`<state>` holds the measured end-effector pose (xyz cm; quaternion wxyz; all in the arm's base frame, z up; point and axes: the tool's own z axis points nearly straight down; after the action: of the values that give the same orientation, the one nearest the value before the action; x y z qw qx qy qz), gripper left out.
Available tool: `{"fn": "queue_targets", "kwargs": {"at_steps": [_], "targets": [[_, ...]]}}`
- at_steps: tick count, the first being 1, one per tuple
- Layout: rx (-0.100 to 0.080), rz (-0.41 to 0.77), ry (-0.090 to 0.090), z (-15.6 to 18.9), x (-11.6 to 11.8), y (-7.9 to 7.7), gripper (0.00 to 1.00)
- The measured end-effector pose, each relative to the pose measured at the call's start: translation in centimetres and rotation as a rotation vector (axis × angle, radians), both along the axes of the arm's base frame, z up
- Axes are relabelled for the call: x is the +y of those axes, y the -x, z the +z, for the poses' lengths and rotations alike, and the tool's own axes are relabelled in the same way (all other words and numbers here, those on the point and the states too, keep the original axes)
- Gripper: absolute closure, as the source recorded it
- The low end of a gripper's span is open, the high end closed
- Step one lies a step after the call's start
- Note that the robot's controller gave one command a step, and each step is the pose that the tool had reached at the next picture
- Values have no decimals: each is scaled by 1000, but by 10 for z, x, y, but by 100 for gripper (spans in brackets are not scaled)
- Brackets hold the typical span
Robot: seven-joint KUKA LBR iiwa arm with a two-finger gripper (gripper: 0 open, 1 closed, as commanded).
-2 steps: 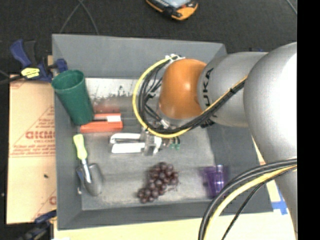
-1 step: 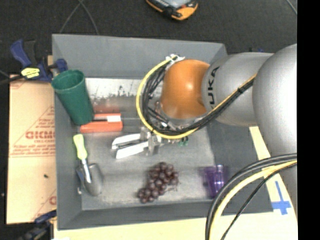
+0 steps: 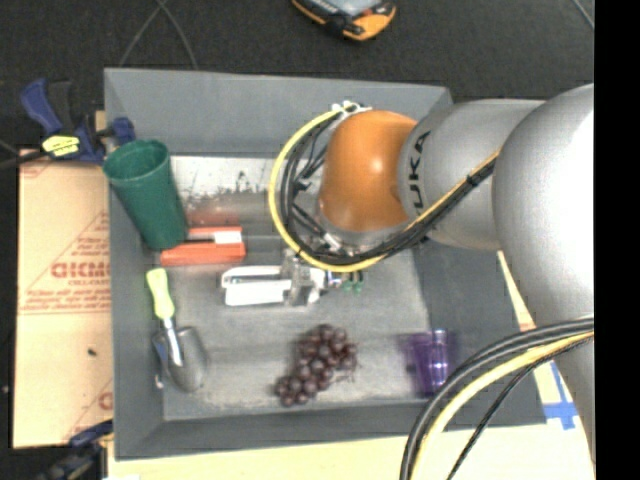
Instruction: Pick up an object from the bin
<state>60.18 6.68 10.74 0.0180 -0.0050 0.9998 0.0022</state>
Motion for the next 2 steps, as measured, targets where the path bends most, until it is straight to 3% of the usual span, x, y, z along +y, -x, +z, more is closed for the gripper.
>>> {"fn": "queue_targets", "kwargs": {"at_steps": [1, 2], "targets": [[7, 91, 3, 26, -8, 8, 100], [-10, 87, 4, 50, -10, -1, 100]]}}
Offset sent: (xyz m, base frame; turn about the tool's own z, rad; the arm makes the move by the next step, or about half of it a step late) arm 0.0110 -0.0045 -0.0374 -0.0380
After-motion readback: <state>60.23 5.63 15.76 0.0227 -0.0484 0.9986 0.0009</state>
